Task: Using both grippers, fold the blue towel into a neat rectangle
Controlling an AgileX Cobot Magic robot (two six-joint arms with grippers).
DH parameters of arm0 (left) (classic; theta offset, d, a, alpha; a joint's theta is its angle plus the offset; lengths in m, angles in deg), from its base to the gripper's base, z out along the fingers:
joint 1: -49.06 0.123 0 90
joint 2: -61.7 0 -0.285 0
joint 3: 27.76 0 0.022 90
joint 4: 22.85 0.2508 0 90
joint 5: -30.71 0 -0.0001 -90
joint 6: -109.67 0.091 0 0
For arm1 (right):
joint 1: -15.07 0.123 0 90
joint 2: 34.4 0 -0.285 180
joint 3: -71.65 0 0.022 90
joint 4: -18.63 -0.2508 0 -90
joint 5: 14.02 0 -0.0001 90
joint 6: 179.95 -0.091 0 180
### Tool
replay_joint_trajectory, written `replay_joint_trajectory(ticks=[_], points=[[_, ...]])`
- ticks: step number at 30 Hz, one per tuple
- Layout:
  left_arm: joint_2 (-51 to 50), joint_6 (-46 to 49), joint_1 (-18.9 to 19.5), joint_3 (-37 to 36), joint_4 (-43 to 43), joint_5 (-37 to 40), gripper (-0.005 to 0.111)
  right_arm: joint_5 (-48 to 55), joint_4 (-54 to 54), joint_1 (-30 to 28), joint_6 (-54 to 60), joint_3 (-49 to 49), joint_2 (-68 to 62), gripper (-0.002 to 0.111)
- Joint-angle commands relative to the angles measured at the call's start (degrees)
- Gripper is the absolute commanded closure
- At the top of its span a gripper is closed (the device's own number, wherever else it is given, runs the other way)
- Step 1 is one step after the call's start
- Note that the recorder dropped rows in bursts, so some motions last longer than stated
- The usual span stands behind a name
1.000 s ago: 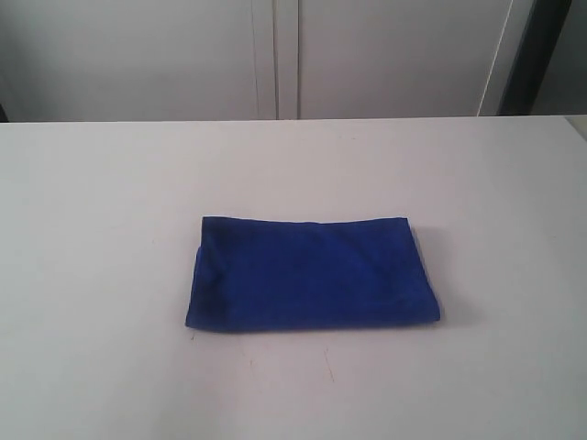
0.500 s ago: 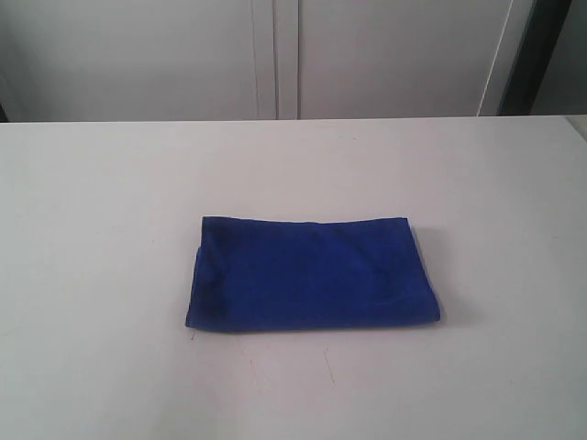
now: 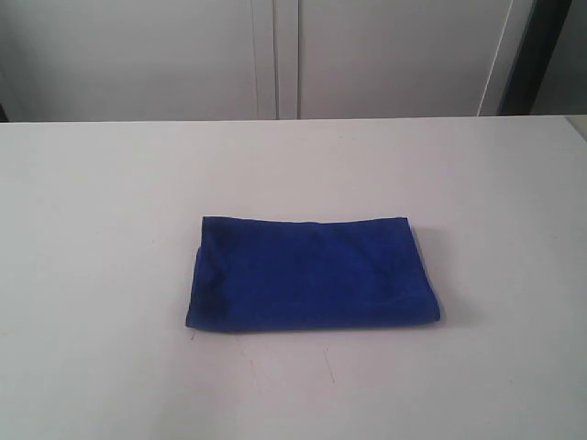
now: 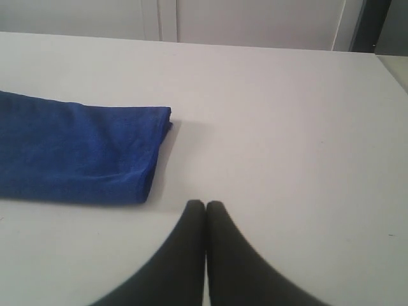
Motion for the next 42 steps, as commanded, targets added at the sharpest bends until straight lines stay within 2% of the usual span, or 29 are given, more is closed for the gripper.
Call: replay_joint_trajectory(ticks=[1,3,7,10,16,20,23,30,35,42], points=[[6.61,-0.48,0.26,-3.78,-0.26,-3.24,0.107,-0.81,0.15,-0.32,0.10,0.33,0.28,0.108],[13.69,-0.48,0.26,-9.71,-0.26,-8.88,0.107,-0.81,0.15,-0.32,0.10,0.33,0.28,0.108],[22.35,-0.48,0.26,-18.93,-0.26,-12.98,0.107,-0.81,0.15,-0.32,0.10,0.33,0.28,0.108],[27.70,-0.48,0.26,-25.23,-0.26,-14.47,0.107,-0.81,0.15,-0.32,0.10,0.33,0.28,0.108],[37.83,-0.48,0.26,-33.43,-0.26,-14.59,0.107,-0.81,0.15,-0.32,0.10,0.33,0.28,0.108],[49.46,-0.48,0.26,-42.12,-0.11,-24.45,0.107,-0.81,0.15,-0.32,0.10,0.33,0.28,0.108],[54.71,-0.48,0.67,-45.86,-0.11,-26.64,0.107,-0.81,0.15,-0.32,0.10,0.33,0.28,0.108],[54.98,-0.48,6.65,-52.22,-1.03,-27.76,0.107,-0.81,0.15,-0.32,0.10,0.33,0.28,0.108],[54.98,-0.65,6.67,-56.86,-1.03,-27.87,0.107,-0.81,0.15,-0.32,0.10,0.33,0.28,0.108],[54.98,-0.62,6.67,-56.96,-1.03,-28.89,0.107,-0.81,0.15,-0.32,0.10,0.33,0.28,0.108]])
